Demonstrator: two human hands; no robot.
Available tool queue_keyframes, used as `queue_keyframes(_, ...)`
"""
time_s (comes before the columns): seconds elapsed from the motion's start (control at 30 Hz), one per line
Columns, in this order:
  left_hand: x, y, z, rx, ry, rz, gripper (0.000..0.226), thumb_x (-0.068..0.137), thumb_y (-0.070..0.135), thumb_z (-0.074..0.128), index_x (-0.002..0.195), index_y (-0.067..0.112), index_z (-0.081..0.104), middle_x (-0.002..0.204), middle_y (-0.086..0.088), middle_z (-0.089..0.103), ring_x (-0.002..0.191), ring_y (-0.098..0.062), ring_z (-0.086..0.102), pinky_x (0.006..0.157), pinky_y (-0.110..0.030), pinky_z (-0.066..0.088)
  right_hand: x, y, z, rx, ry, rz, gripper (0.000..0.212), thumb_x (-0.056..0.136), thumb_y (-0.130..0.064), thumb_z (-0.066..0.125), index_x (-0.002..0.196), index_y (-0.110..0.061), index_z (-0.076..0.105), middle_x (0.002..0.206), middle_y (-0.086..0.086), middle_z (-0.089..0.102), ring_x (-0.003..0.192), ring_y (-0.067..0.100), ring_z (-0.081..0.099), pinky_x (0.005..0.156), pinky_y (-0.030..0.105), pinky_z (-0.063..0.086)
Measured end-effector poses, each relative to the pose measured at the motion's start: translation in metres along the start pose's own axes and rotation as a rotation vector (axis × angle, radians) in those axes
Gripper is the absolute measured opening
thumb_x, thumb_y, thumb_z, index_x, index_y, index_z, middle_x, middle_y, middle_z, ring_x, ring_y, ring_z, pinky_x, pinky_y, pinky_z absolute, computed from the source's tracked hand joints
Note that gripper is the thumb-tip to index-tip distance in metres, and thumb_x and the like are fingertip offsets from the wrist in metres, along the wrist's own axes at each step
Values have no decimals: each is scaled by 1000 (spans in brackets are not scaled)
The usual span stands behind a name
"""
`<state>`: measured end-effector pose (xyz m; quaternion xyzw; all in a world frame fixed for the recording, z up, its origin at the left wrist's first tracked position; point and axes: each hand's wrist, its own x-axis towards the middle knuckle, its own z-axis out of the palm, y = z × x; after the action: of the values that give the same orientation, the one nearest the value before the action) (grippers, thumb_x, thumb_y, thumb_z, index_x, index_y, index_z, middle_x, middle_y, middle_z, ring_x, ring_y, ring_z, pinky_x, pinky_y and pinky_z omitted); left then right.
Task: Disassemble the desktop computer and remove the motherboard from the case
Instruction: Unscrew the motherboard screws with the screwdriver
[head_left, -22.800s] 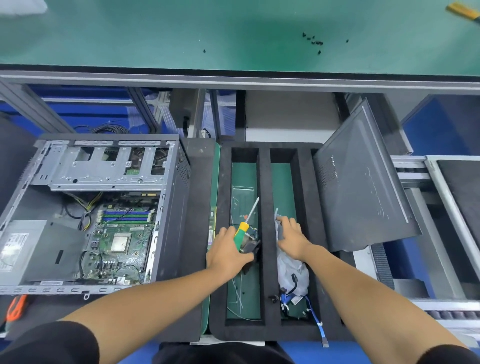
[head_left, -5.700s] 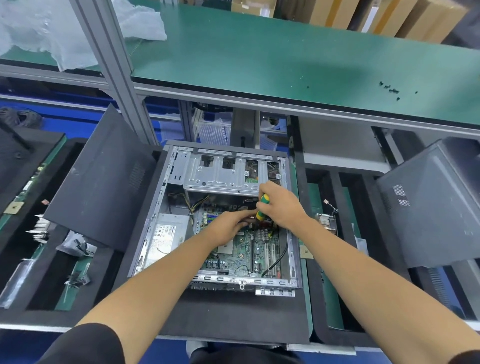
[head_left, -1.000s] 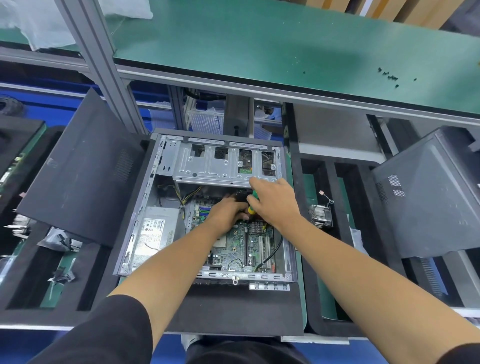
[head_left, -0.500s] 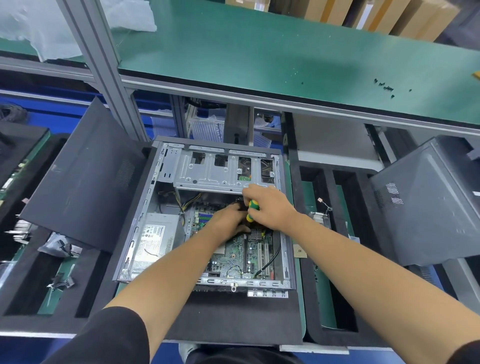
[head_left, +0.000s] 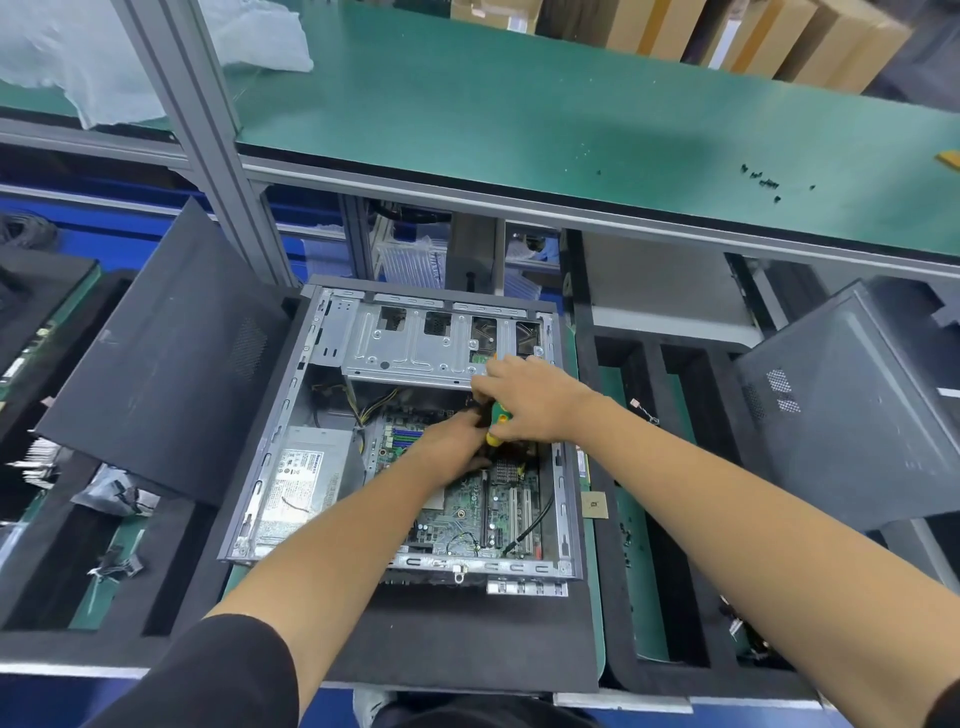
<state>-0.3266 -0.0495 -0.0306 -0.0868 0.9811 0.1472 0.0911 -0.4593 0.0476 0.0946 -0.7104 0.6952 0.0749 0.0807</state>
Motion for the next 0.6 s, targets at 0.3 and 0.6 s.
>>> queue_keyframes(0.3,-2,3,-6,2,36,5,38,94,26,67,127,10,58,136,-12,51,119,-31,53,89,-39,49,2,-5,-6,188,-103,44,19,83,-19,61,93,-27,48,87,-3,50,81,25,53,58,35,39)
queue_keyframes(0.6,-1,3,-9,4,-8,10,43,92,27,67,133,17,58,135,-10,51,124,-29,48,89,-40,50,-7,4,-4,74,-115,31,36,79,-21,67,111,-22,50,98,-5,43,84,21,47,55,31,30)
